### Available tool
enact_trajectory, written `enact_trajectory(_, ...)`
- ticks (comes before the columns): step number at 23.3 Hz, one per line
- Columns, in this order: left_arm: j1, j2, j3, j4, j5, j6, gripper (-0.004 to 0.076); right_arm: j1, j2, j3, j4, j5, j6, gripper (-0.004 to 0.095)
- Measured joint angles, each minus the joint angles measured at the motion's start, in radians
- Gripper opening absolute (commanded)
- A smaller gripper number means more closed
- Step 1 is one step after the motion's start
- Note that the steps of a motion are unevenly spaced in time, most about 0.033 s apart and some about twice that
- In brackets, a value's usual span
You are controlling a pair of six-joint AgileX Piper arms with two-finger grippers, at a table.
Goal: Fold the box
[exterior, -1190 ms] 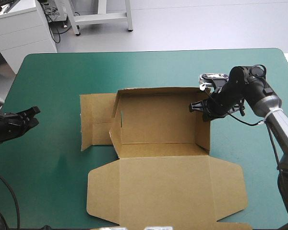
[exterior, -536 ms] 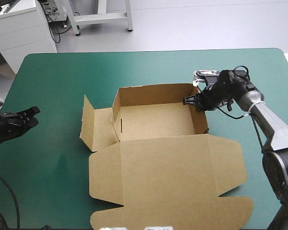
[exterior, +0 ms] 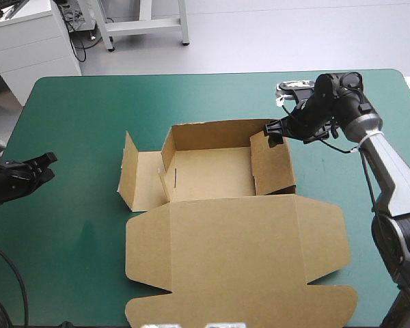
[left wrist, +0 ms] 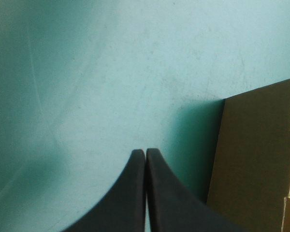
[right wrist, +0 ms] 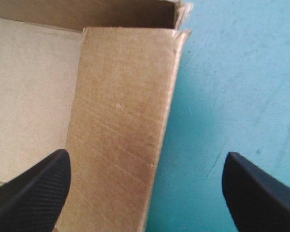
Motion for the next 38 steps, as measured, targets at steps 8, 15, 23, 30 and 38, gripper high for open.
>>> enact_trajectory(8, 0.000, 0.000, 0.000, 0.000, 0.001, 0.000, -0.0032, 0.000, -0.141, -0.002, -0.069, 0.030, 0.038, 0.0819)
enact_trajectory(15, 0.000, 0.000, 0.000, 0.000, 0.009, 0.000, -0.0032, 0.082, -0.246, 0.152, -0.116, 0.032, 0.152, 0.0819)
enact_trajectory(23, 0.000, 0.000, 0.000, 0.000, 0.014, 0.001, -0.0032, 0.091, -0.048, 0.156, -0.180, -0.008, 0.206, 0.0819)
enact_trajectory(30, -0.036, 0.000, 0.000, 0.009, 0.005, 0.010, -0.0032, 0.091, 0.013, 0.156, -0.144, -0.012, 0.191, 0.0789)
enact_trajectory(38, -0.058, 0.000, 0.000, 0.011, -0.003, 0.015, -0.0032, 0.092, 0.044, 0.156, -0.108, -0.016, 0.184, 0.0432)
